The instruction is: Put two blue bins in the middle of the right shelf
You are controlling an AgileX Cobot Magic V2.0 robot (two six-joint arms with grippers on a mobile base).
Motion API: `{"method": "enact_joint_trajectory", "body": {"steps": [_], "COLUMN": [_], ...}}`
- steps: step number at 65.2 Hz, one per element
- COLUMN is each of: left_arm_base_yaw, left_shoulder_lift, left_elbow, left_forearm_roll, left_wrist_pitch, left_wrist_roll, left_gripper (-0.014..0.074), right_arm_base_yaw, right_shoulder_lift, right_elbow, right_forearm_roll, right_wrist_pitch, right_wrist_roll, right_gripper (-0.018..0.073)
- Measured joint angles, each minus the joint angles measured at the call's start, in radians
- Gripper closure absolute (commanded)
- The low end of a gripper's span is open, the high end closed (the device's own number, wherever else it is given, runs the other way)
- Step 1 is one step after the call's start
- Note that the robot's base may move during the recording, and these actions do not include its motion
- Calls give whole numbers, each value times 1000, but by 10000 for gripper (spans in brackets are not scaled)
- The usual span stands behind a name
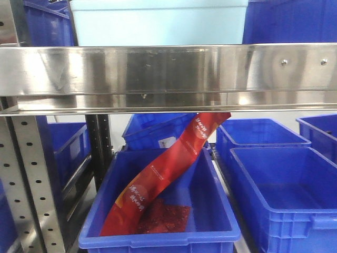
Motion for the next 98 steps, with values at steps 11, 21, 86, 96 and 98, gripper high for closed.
{"method": "enact_joint_trajectory", "body": {"steps": [11, 21, 86, 96, 98], "left_arm_base_yaw": [0, 0, 0, 0, 0], "left_shoulder_lift": [-239, -485, -1108, -1108, -1108], "left_elbow": [370, 677, 1357, 1357, 1357], "left_forearm_roll": [4, 6, 21, 21, 21], "left_wrist_pitch": [-234, -469, -792, -792, -792], "left_wrist_roll": [0, 0, 0, 0, 0], "left_gripper": [707, 707, 707, 707, 707], "right_arm_base_yaw": [0, 0, 0, 0, 0], "right_shoulder_lift": [-190, -362, -966, -966, -966], "right_elbow": [336, 630, 1194, 1194, 1194], "right_forearm_roll": [-2, -2, -88, -88, -88], "right_wrist_pitch": [-197, -366, -669, -670, -670], "right_wrist_roll": [-49, -64, -72, -72, -72], "right_gripper": [721, 721, 721, 721, 721]}}
